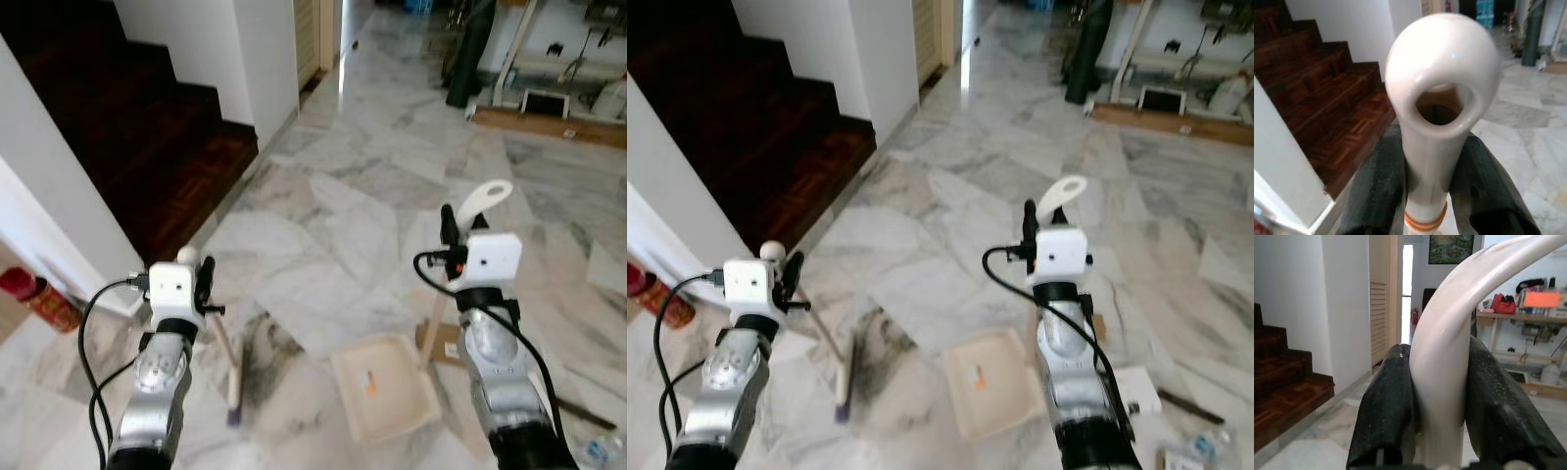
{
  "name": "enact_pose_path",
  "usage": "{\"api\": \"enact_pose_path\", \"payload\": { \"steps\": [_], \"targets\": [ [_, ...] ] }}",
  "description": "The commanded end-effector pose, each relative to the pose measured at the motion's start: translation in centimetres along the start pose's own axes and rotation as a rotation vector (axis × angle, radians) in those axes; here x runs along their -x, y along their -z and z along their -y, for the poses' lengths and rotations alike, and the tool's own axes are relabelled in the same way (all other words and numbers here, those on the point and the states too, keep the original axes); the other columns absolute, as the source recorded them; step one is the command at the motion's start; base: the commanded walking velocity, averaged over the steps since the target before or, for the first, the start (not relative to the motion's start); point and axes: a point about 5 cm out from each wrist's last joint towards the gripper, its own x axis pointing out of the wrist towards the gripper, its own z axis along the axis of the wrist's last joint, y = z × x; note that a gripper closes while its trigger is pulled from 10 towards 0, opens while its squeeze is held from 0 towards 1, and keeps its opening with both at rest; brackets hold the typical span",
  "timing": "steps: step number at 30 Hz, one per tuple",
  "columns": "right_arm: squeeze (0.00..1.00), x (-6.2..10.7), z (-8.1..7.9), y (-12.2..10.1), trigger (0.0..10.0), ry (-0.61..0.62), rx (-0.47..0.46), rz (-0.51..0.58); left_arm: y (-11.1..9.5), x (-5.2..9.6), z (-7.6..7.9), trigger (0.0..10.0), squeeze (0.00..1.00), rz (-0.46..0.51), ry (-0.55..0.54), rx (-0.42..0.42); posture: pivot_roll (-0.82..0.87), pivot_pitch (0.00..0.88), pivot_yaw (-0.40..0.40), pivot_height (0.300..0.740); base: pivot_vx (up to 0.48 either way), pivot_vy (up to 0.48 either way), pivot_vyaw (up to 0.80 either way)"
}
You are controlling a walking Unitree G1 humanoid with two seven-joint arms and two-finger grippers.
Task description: Sweep floor
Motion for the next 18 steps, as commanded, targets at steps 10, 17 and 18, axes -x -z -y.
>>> {"api": "enact_pose_path", "payload": {
  "steps": [10, 17, 18],
  "targets": [
    [0.00, -0.21, 0.16, -0.90, 10.0, 0.002, 0.003, 0.045, -1.13, -0.38, 0.11, 10.0, 0.00, 0.051, 0.008, 0.000, -0.01, 0.078, 0.064, 0.740, 0.303, 0.000, 0.00],
    [0.00, -0.27, 0.02, -0.86, 10.0, -0.006, 0.005, 0.043, -1.11, -0.32, 0.17, 10.0, 0.00, 0.055, 0.007, -0.002, -0.01, 0.061, 0.059, 0.740, 0.340, 0.000, 0.00],
    [0.00, -0.26, -0.01, -0.85, 10.0, -0.007, 0.006, 0.043, -1.09, -0.30, 0.18, 10.0, 0.00, 0.055, 0.006, -0.001, -0.01, 0.057, 0.057, 0.740, 0.375, 0.000, 0.00]
  ]
}}
